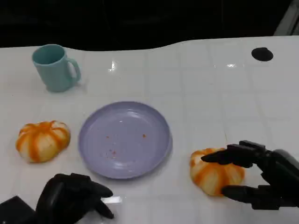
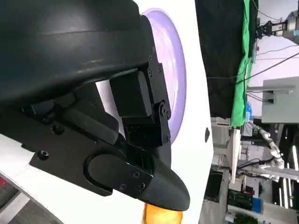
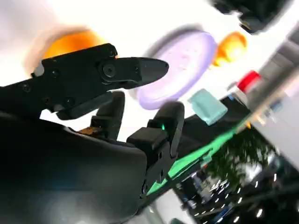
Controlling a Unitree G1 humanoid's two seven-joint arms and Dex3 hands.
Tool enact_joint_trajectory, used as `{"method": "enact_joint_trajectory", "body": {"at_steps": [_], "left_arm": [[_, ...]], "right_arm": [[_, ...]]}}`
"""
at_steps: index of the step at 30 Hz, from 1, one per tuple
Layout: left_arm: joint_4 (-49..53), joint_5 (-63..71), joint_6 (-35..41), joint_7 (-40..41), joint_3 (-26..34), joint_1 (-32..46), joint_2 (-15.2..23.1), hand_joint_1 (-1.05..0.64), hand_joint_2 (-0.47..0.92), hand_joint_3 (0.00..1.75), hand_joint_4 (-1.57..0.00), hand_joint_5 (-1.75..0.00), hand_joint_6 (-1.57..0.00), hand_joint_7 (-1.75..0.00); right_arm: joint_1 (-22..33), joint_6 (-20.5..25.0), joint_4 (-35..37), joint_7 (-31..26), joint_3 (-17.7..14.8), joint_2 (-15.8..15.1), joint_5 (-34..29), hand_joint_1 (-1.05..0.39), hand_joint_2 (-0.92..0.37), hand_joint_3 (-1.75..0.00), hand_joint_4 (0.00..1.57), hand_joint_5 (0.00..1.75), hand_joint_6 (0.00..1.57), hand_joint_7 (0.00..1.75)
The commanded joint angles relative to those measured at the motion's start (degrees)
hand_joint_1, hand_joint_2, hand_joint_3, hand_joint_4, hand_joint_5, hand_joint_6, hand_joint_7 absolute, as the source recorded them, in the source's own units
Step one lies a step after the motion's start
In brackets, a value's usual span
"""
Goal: Grasp the bread from the table and place it into the plate.
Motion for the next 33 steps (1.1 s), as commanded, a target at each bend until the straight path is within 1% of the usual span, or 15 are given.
{"method": "enact_joint_trajectory", "body": {"at_steps": [1, 3, 6, 10, 15, 21, 24, 28, 33], "left_arm": [[-0.6, 0.6, -0.3, 0.6, 0.0, 0.6, 0.7, -1.05, 0.88, 0.0, -1.49, -0.66, -1.57, -0.21], [-0.8, 0.8, -0.4, 0.8, -0.1, 0.6, 0.7, -1.05, 0.88, 0.0, -1.49, -0.66, -1.57, -0.21], [-0.8, 1.4, -0.6, 1.4, -0.2, 0.7, 0.7, -1.05, 0.89, 0.01, -1.5, -0.67, -1.57, -0.23], [-0.5, 1.7, -1.1, 1.5, -0.2, 0.5, 0.7, -1.05, 0.89, 0.01, -1.49, -0.67, -1.57, -0.23], [-0.9, 1.7, -0.7, 1.9, -0.3, 0.8, 0.7, -1.05, 0.89, 0.0, -1.49, -0.67, -1.57, -0.24], [-1.1, 1.4, -1.0, 1.5, -0.3, 1.0, 0.6, -1.05, 0.9, 0.0, -1.49, -0.67, -1.57, -0.23], [-1.3, 1.4, -1.1, 1.5, -0.3, 1.2, 0.5, -1.05, 0.9, 0.0, -1.49, -0.67, -1.57, -0.23], [-1.6, 1.3, -0.8, 1.5, -0.3, 1.3, 0.5, -1.05, 0.89, 0.0, -1.49, -0.67, -1.57, -0.23], [-2.2, 1.3, -0.4, 1.8, -0.4, 1.6, 0.3, -1.05, 0.89, 0.0, -1.49, -0.67, -1.57, -0.23]], "right_arm": [[1.2, 4.5, -7.7, 0.6, -0.7, -4.8, -6.5, -0.57, -0.92, -0.16, 0.14, 0.39, 0.35, 0.03], [1.5, 7.6, -10.9, 1.7, -0.4, -5.7, -7.9, -0.56, -0.92, -0.11, 0.11, 0.33, 0.33, 0.01], [1.3, 10.7, -13.7, 2.2, 0.5, -7.0, -11.4, -0.55, -0.91, -0.05, 0.06, 0.26, 0.27, 0.0], [0.5, 13.5, -14.7, 2.4, 2.2, -8.1, -15.7, -0.55, -0.91, -0.02, 0.01, 0.22, 0.2, 0.0], [-1.6, 16.8, -14.1, 2.3, 5.2, -8.2, -20.8, -0.57, -0.9, -0.01, 0.0, 0.16, 0.16, 0.0], [-5.6, 18.9, -9.8, 0.5, 9.5, -8.0, -26.6, -0.61, -0.91, -0.01, 0.03, 0.18, 0.19, 0.02], [-7.8, 19.6, -6.5, -1.3, 11.7, -7.8, -28.9, -0.61, -0.92, -0.01, 0.04, 0.19, 0.2, 0.02], [-10.1, 20.1, -2.5, -3.7, 13.9, -7.4, -30.1, -0.59, -0.92, -0.01, 0.06, 0.19, 0.21, 0.02], [-12.7, 22.0, 1.7, -4.9, 16.5, -6.9, -31.6, -0.57, -0.91, 0.0, 0.06, 0.19, 0.22, 0.01]]}}
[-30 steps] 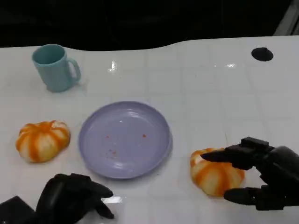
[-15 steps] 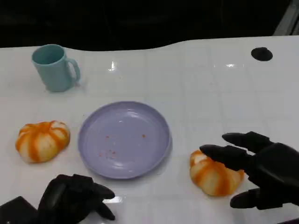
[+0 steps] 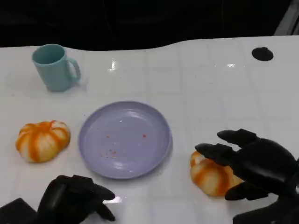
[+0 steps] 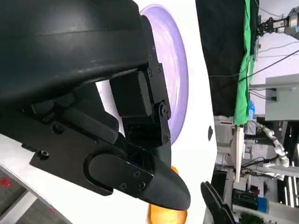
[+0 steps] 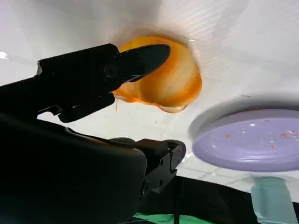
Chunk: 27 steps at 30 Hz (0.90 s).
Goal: Grasp the bread from the table and place it into the plate.
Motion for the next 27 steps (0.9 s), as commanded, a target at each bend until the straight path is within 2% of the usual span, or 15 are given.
{"method": "enact_joint_trajectory", "body": {"at_steps": [1, 11, 17, 20, 21, 22, 23, 24, 25, 26, 27], "left_arm": [[-0.9, -0.3, 0.2, 0.4, 0.2, 0.5, 0.5, -1.05, 0.89, 0.0, -1.49, -0.67, -1.57, -0.23], [-1.2, -0.4, 0.2, 0.4, 0.2, 0.7, 0.4, -1.05, 0.89, 0.0, -1.49, -0.68, -1.57, -0.23], [-1.6, -0.6, 0.6, 0.3, 0.2, 0.9, 0.3, -1.05, 0.89, 0.0, -1.49, -0.68, -1.57, -0.23], [-1.9, -0.4, 0.7, 0.6, 0.1, 1.1, 0.3, -1.05, 0.89, 0.0, -1.49, -0.68, -1.57, -0.23], [-2.0, -0.3, 0.6, 0.7, 0.1, 1.2, 0.3, -1.05, 0.89, 0.0, -1.49, -0.68, -1.57, -0.23], [-2.0, -0.2, 0.5, 0.7, 0.0, 1.2, 0.2, -1.05, 0.89, 0.0, -1.49, -0.68, -1.57, -0.23], [-2.1, -0.2, 0.4, 0.7, 0.0, 1.2, 0.2, -1.05, 0.89, 0.0, -1.49, -0.68, -1.57, -0.23], [-2.1, -0.2, 0.5, 0.8, 0.0, 1.2, 0.2, -1.05, 0.89, 0.0, -1.49, -0.68, -1.57, -0.23], [-2.2, -0.3, 0.6, 0.7, 0.0, 1.3, 0.2, -1.05, 0.89, 0.0, -1.49, -0.68, -1.57, -0.23], [-2.3, -0.3, 0.8, 0.8, 0.0, 1.3, 0.1, -1.05, 0.89, 0.0, -1.49, -0.68, -1.57, -0.23], [-2.5, -0.3, 0.9, 0.8, 0.0, 1.4, 0.1, -1.05, 0.89, 0.0, -1.49, -0.68, -1.57, -0.23]], "right_arm": [[-2.3, 1.9, 3.3, -1.2, 2.0, 0.1, -1.1, -0.57, -0.91, 0.0, 0.07, 0.19, 0.22, 0.01], [-5.4, 5.6, 7.3, 1.8, 5.7, 0.3, -1.5, -0.51, -0.89, 0.0, 0.06, 0.16, 0.21, 0.0], [-7.2, 5.9, 10.6, 2.1, 8.4, 0.4, -1.8, -0.51, -0.89, 0.0, 0.11, 0.16, 0.25, 0.02], [-8.2, 5.4, 12.8, 0.7, 9.3, 0.7, -1.5, -0.42, -0.9, 0.0, 0.32, 0.14, 0.42, 0.04], [-8.3, 4.9, 13.7, -0.3, 9.1, 1.1, -0.6, -0.37, -0.91, -0.01, 0.5, 0.17, 0.54, 0.06], [-8.4, 4.3, 14.5, -1.3, 8.8, 1.5, 0.5, -0.29, -0.92, -0.06, 0.78, 0.26, 0.74, 0.11], [-8.4, 3.6, 15.5, -2.8, 8.4, 2.1, 1.7, -0.26, -0.92, -0.09, 0.89, 0.3, 0.84, 0.12], [-8.6, 2.8, 16.4, -4.3, 8.2, 2.4, 2.6, -0.22, -0.92, -0.13, 1.01, 0.51, 1.02, 0.14], [-8.7, 2.3, 17.2, -5.7, 8.2, 2.6, 3.0, -0.2, -0.92, -0.17, 1.0, 0.92, 1.18, 0.15], [-8.8, 2.0, 17.9, -7.5, 8.2, 2.8, 3.1, -0.2, -0.92, -0.21, 0.96, 1.2, 1.24, 0.16], [-8.8, 1.7, 18.3, -8.9, 8.3, 2.9, 3.1, -0.2, -0.92, -0.25, 0.89, 1.45, 1.22, 0.35]]}}
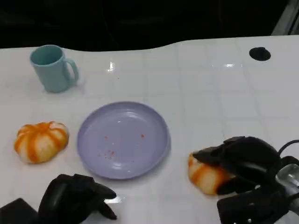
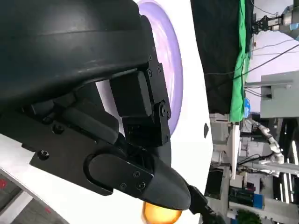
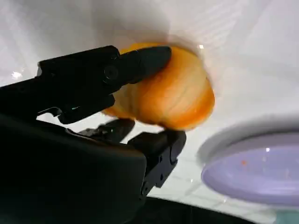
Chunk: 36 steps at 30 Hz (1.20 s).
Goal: Grasp the bread from the table and place it into the plate.
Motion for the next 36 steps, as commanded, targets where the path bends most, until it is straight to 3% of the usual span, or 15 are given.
{"method": "enact_joint_trajectory", "body": {"at_steps": [1, 2, 3, 6, 10, 11, 13, 17, 22, 27, 36], "left_arm": [[-0.8, -0.1, 0.3, 0.7, 0.2, 1.0, 0.5, -1.05, 0.89, 0.0, -1.49, -0.68, -1.57, -0.23], [-0.8, -0.1, 0.3, 0.6, 0.2, 1.0, 0.5, -1.05, 0.89, 0.0, -1.49, -0.68, -1.57, -0.23], [-0.7, -0.1, 0.1, 0.5, 0.2, 0.9, 0.5, -1.05, 0.89, 0.0, -1.49, -0.68, -1.57, -0.23], [-0.6, 0.0, 0.2, 0.5, 0.2, 0.8, 0.6, -1.05, 0.89, 0.0, -1.49, -0.68, -1.57, -0.23], [-0.3, 0.1, 0.0, 0.7, 0.2, 0.8, 0.7, -1.05, 0.89, 0.0, -1.49, -0.68, -1.57, -0.22], [-0.2, 0.2, -0.2, 0.8, 0.2, 0.8, 0.7, -1.05, 0.89, 0.0, -1.48, -0.68, -1.57, -0.22], [-0.2, 0.2, -0.3, 0.6, 0.2, 0.9, 0.7, -1.05, 0.89, 0.0, -1.48, -0.68, -1.57, -0.22], [-0.5, 0.1, 0.0, 0.7, 0.2, 1.0, 0.6, -1.05, 0.89, 0.0, -1.48, -0.68, -1.57, -0.22], [-0.4, 0.0, -0.1, 0.5, 0.2, 1.0, 0.5, -1.05, 0.89, 0.0, -1.48, -0.68, -1.57, -0.22], [0.0, -0.3, 0.0, 0.2, 0.3, 0.8, 0.5, -1.05, 0.89, 0.0, -1.47, -0.68, -1.57, -0.2], [-0.1, 0.3, -0.1, 0.8, 0.0, 0.7, 0.5, -1.05, 0.89, 0.0, -1.48, -0.69, -1.57, -0.21]], "right_arm": [[0.3, -1.3, 3.8, -5.4, 0.3, 0.7, 0.6, -0.19, -0.91, -0.31, 0.85, 1.62, 1.05, 0.78], [0.2, -1.6, 4.2, -6.5, 0.3, 0.7, 0.7, -0.18, -0.9, -0.34, 0.83, 1.68, 0.95, 1.01], [0.2, -2.1, 4.7, -8.3, 0.3, 0.8, 0.6, -0.18, -0.89, -0.37, 0.82, 1.71, 0.9, 1.13], [0.0, -3.3, 5.6, -12.6, 0.1, 1.1, 0.6, -0.17, -0.69, -0.69, 0.81, 1.74, 0.93, 1.0], [-0.2, -6.4, 7.8, -19.1, -0.4, 2.0, 1.5, -0.15, -0.53, -0.9, 0.84, 1.75, 0.96, 1.04], [-0.2, -7.2, 8.2, -20.9, -0.5, 2.2, 1.5, -0.14, -0.48, -1.01, 0.85, 1.75, 0.95, 1.11], [-0.3, -8.9, 9.1, -24.5, -0.8, 2.7, 1.8, -0.14, -0.44, -1.07, 0.86, 1.75, 0.94, 1.15], [-0.5, -11.6, 10.9, -30.2, -1.4, 3.8, 2.4, -0.11, -0.32, -1.23, 0.93, 1.75, 0.9, 1.41], [-1.2, -13.9, 12.6, -34.9, -2.0, 5.3, 3.7, -0.07, -0.24, -1.34, 0.99, 1.75, 0.89, 1.5], [-1.8, -16.8, 12.8, -34.3, -3.5, 7.4, 8.1, -0.06, -0.15, -1.52, 1.03, 1.75, 0.88, 1.58], [-4.2, -18.5, 12.0, -30.3, -5.0, 12.2, 13.9, -0.07, -0.1, -1.6, 1.04, 1.75, 0.83, 1.74]]}}
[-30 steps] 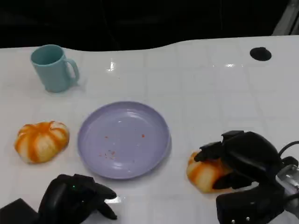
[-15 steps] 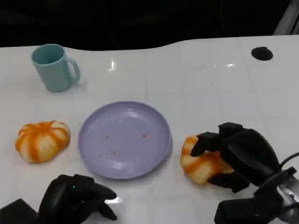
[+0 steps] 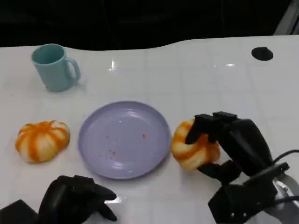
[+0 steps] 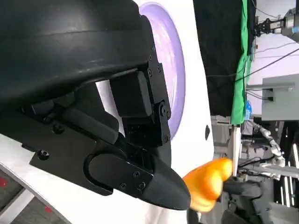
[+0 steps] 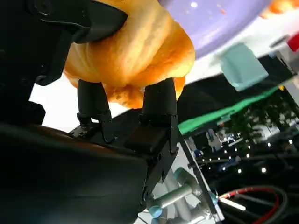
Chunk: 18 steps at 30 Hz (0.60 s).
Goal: Grasp the bread from the table and place it into the plate.
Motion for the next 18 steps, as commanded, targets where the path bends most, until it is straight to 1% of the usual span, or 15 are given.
{"method": "enact_joint_trajectory", "body": {"at_steps": [1, 3, 6, 10, 12, 14, 18], "left_arm": [[0.2, 0.1, 0.0, 0.5, 0.1, 0.2, 0.6, -1.05, 0.89, 0.0, -1.48, -0.69, -1.57, -0.21], [0.3, 0.1, -0.1, 0.5, 0.1, 0.2, 0.6, -1.05, 0.88, 0.0, -1.48, -0.69, -1.57, -0.22], [0.6, 0.3, -0.4, 0.7, 0.1, 0.0, 0.6, -1.05, 0.89, 0.0, -1.48, -0.69, -1.57, -0.22], [1.0, 0.6, -0.9, 0.7, 0.0, -0.1, 0.5, -1.05, 0.88, 0.0, -1.49, -0.69, -1.57, -0.23], [1.1, 0.5, -0.8, 0.6, 0.0, -0.1, 0.4, -1.05, 0.88, 0.0, -1.48, -0.69, -1.57, -0.23], [1.0, 0.9, -0.8, 1.0, -0.1, 0.0, 0.4, -1.05, 0.88, 0.0, -1.49, -0.69, -1.57, -0.23], [1.3, 0.9, -1.0, 0.9, -0.2, -0.1, 0.3, -1.05, 0.88, 0.0, -1.49, -0.69, -1.57, -0.24]], "right_arm": [[-2.2, -0.6, -0.5, 1.4, -0.8, 2.5, 2.2, -0.06, -0.09, -1.61, 1.04, 1.75, 0.83, 1.74], [-3.1, -0.4, -0.1, 1.6, -0.6, 3.6, 2.1, -0.04, -0.09, -1.65, 1.05, 1.75, 0.82, 1.75], [-5.6, -0.1, 1.5, 1.3, 0.0, 5.3, 0.7, -0.05, -0.1, -1.67, 1.06, 1.75, 0.8, 1.75], [-9.1, 0.4, 4.6, 1.2, 0.9, 7.7, -0.1, -0.07, -0.12, -1.62, 1.04, 1.75, 0.79, 1.73], [-10.7, 0.7, 6.1, 1.6, 1.3, 8.8, -0.1, -0.09, -0.15, -1.59, 1.02, 1.75, 0.81, 1.67], [-12.7, 0.8, 8.4, 1.6, 2.0, 10.2, -0.3, -0.09, -0.17, -1.57, 1.01, 1.75, 0.81, 1.64], [-16.7, -0.9, 15.2, -1.2, 3.2, 13.2, -1.1, -0.1, -0.19, -1.56, 1.0, 1.75, 0.82, 1.63]]}}
